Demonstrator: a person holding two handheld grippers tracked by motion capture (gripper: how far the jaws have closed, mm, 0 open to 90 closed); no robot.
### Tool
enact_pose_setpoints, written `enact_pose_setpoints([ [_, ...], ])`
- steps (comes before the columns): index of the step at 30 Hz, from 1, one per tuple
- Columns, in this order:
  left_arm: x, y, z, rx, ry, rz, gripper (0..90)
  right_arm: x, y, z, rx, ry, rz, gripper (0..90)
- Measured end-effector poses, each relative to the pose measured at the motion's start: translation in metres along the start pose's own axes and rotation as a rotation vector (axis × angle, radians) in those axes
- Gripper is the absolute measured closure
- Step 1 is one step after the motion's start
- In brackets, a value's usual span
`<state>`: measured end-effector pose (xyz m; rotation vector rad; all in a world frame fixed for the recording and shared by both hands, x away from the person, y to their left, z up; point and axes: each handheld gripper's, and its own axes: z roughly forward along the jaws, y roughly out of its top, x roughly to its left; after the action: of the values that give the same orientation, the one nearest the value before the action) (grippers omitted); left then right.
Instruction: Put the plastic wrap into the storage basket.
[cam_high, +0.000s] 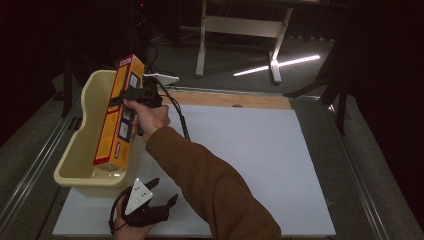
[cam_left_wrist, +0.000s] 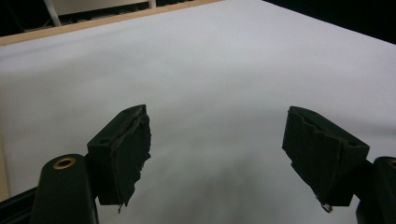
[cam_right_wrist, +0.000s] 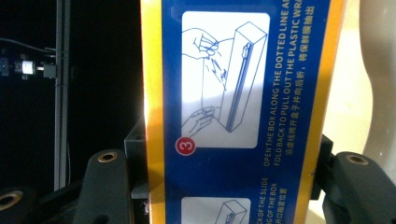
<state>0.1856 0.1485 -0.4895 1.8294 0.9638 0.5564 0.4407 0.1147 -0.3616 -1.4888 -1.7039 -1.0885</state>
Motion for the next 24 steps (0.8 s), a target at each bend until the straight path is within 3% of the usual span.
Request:
enact_pose_setpoints([
  [15, 0.000, -0.001, -0.002, -0.004, 0.007, 0.001, 23.2, -0.008, -0.003, 0.020, 0.031, -0.065, -0.008, 39.3],
  [24, 0.000, -0.001, -0.002, -0.005, 0.008, 0.003, 23.2, -0.013, -0.007, 0.029, 0.013, -0.072, 0.033, 38.9],
])
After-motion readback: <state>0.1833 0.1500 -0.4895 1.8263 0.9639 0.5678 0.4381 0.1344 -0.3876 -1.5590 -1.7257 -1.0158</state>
